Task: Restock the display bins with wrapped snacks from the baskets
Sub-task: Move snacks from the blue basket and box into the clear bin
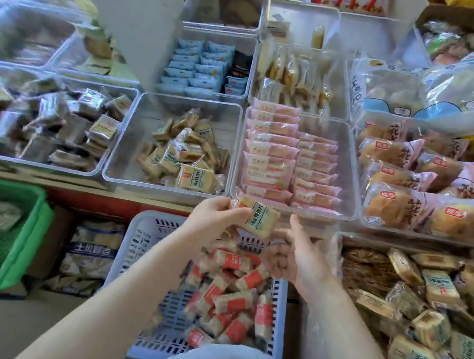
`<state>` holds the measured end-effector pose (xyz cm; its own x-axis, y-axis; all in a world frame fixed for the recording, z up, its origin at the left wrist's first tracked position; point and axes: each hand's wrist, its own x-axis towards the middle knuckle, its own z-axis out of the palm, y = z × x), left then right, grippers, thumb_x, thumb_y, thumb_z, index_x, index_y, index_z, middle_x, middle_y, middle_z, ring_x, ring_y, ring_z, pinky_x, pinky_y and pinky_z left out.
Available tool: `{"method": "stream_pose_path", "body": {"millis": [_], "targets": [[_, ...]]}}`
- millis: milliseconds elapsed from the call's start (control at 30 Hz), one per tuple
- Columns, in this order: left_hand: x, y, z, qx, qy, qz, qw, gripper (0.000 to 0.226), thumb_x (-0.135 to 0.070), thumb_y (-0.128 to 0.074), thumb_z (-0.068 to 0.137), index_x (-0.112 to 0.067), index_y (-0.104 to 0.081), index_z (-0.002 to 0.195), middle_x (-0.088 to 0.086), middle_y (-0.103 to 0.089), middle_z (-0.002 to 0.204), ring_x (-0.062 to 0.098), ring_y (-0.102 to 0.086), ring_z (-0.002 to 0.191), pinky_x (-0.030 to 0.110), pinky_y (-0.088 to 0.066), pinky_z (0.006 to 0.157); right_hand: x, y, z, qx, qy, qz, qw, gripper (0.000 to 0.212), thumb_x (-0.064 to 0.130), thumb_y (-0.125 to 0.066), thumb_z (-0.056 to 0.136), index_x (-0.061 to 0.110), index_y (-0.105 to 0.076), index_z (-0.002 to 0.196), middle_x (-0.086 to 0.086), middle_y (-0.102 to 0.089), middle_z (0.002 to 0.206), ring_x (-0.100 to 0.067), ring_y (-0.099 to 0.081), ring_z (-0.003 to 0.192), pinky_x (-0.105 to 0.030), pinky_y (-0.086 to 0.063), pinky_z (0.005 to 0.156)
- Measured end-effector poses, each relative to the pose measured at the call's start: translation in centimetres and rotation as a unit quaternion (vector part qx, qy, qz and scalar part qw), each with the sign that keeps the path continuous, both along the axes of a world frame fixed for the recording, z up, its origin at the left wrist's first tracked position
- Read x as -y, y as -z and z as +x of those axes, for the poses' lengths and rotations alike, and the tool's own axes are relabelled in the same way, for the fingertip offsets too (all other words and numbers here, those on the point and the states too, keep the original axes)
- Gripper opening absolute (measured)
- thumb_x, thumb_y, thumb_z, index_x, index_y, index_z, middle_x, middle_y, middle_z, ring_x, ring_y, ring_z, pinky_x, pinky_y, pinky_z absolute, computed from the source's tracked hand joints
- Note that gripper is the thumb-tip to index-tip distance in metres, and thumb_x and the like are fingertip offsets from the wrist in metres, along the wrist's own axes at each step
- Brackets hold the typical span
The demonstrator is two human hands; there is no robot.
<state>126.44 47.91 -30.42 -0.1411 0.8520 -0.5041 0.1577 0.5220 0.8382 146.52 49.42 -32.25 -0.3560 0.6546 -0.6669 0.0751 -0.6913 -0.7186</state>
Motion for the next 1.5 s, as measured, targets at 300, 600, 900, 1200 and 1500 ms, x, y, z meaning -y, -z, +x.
{"method": "stream_pose_path", "body": {"millis": [300,600,900,1200,1500], "targets": [[-2.8,2.0,-7.1,-0.044,-0.215,0.013,0.975,0.042,-0.024,-0.055,0.096,-0.014,-0.055,0.137,0.005,-0.065,0.125,0.020,-0.068,0.105,0.039,-0.055,0.094,0.6,2.7,0.1,0.127,0.018,0.036,0.991,0.030,0.031,-0.045,0.106,0.009,-0.066,0.101,-0.008,-0.069,0.079,-0.020,-0.064,0.069,-0.030,-0.050,0.064],[-1.1,6.4,4.4,-0.393,0.229,0.130,0.881,0.064,-0.020,-0.062,0.094,-0.018,-0.037,0.153,0.007,-0.026,0.163,0.026,-0.019,0.151,0.042,-0.024,0.120,1.6,4.8,10.7,0.551,-0.056,0.309,0.773,0.022,0.017,-0.059,0.091,0.013,-0.067,0.111,-0.007,-0.060,0.113,-0.027,-0.054,0.108,-0.040,-0.045,0.095],[-1.0,5.6,15.8,-0.292,0.387,0.144,0.862,0.055,-0.034,-0.055,0.099,-0.028,-0.037,0.151,-0.001,-0.042,0.151,0.018,-0.042,0.134,0.032,-0.043,0.102,4.6,6.0,18.7,0.492,0.022,0.159,0.855,0.019,0.035,-0.068,0.092,0.019,-0.061,0.097,0.002,-0.065,0.092,-0.016,-0.063,0.082,-0.030,-0.048,0.067],[-0.6,5.1,18.6,-0.206,0.381,0.277,0.858,0.074,-0.048,-0.081,0.073,-0.024,-0.055,0.137,-0.001,-0.051,0.129,0.014,-0.051,0.114,0.033,-0.052,0.089,4.1,2.9,17.1,0.106,0.173,0.100,0.974,0.042,0.061,-0.072,0.076,0.021,-0.068,0.067,-0.005,-0.055,0.064,-0.017,-0.046,0.055,-0.026,-0.033,0.050],[0.4,2.5,10.7,-0.094,0.138,-0.037,0.985,0.045,-0.059,-0.060,0.091,-0.021,-0.065,0.115,-0.009,-0.067,0.093,0.015,-0.067,0.089,0.025,-0.051,0.073,3.0,4.1,11.7,0.085,0.163,0.060,0.981,0.039,0.037,-0.045,0.106,0.011,-0.075,0.100,-0.006,-0.066,0.080,-0.022,-0.061,0.077,-0.034,-0.045,0.069]]}}
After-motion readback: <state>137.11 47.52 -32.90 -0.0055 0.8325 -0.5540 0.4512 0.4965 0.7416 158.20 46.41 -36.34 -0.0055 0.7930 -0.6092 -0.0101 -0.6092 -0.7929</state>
